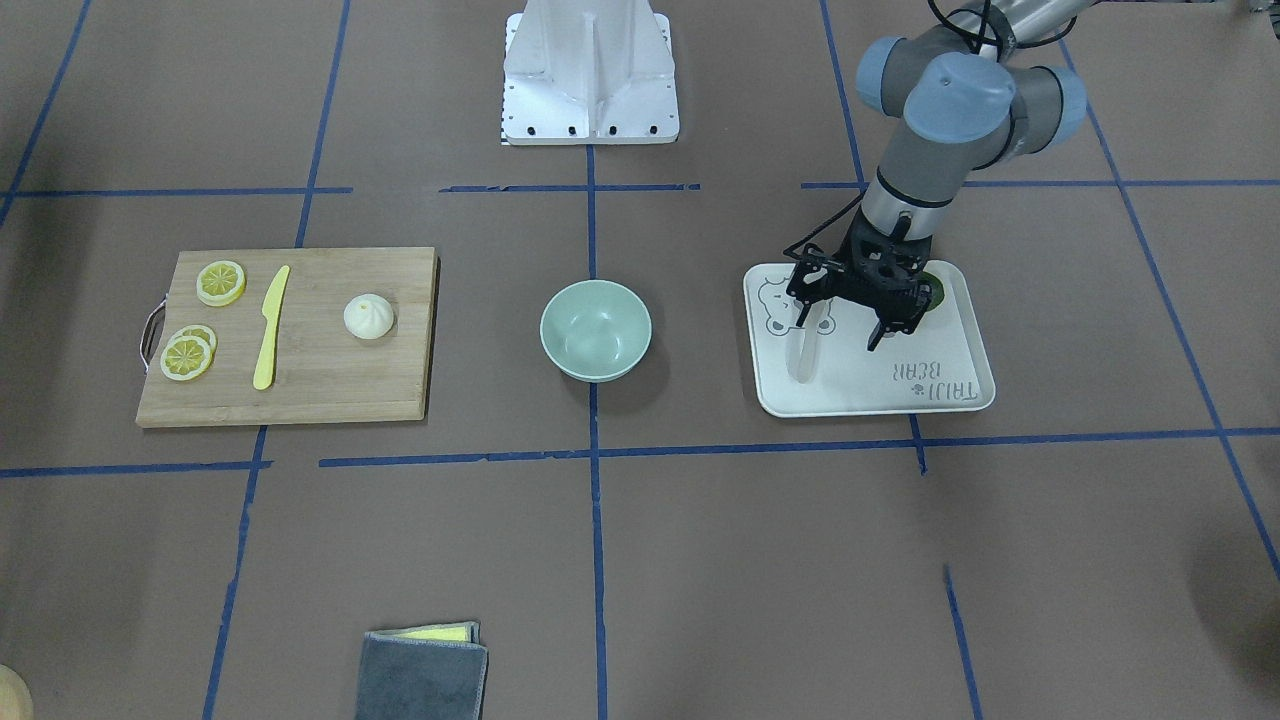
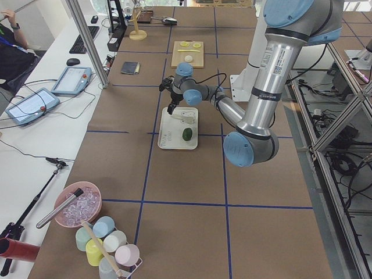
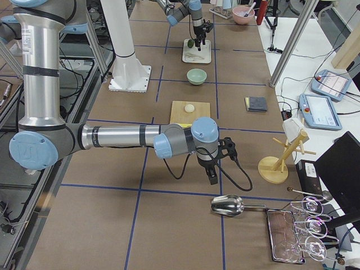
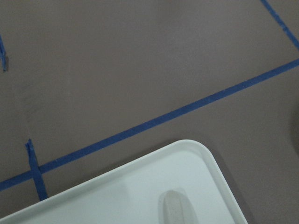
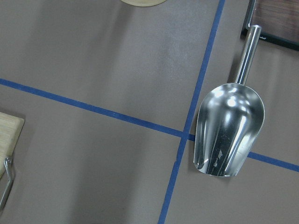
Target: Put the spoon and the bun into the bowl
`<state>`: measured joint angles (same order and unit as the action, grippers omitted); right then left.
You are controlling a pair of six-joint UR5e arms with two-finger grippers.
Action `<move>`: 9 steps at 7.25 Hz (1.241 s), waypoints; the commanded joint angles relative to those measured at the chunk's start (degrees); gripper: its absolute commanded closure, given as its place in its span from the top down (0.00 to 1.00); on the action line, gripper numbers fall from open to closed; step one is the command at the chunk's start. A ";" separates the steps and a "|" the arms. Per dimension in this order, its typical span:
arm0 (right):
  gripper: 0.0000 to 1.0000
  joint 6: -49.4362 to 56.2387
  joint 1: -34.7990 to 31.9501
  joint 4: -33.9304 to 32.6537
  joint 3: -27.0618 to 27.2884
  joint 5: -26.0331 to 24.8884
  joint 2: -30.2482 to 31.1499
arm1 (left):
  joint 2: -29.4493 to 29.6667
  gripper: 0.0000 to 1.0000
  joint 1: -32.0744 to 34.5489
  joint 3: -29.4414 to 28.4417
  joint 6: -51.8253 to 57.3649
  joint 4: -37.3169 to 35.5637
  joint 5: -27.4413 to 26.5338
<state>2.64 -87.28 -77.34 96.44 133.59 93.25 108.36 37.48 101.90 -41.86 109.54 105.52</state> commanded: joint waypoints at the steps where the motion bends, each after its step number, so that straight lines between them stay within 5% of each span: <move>1: 1.00 0.00 0.00 0.00 -0.11 0.00 0.00 | 0.62 0.87 -2.32 -2.58 0.38 -0.38 -1.63; 3: 1.00 0.00 0.00 0.00 -0.29 0.00 0.00 | 0.71 0.81 -2.49 -3.64 0.29 -0.21 -1.55; 7: 1.00 0.00 0.00 0.09 -0.64 0.00 0.00 | 0.80 0.47 -3.55 -4.25 -0.24 0.32 -1.55; 9: 1.00 0.00 0.00 0.09 -0.64 -0.09 0.00 | 1.24 0.13 -3.55 -4.17 -0.32 0.41 -1.46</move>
<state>2.64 -87.28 -77.26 95.81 133.54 93.25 109.41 33.97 97.64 -42.11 109.87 103.99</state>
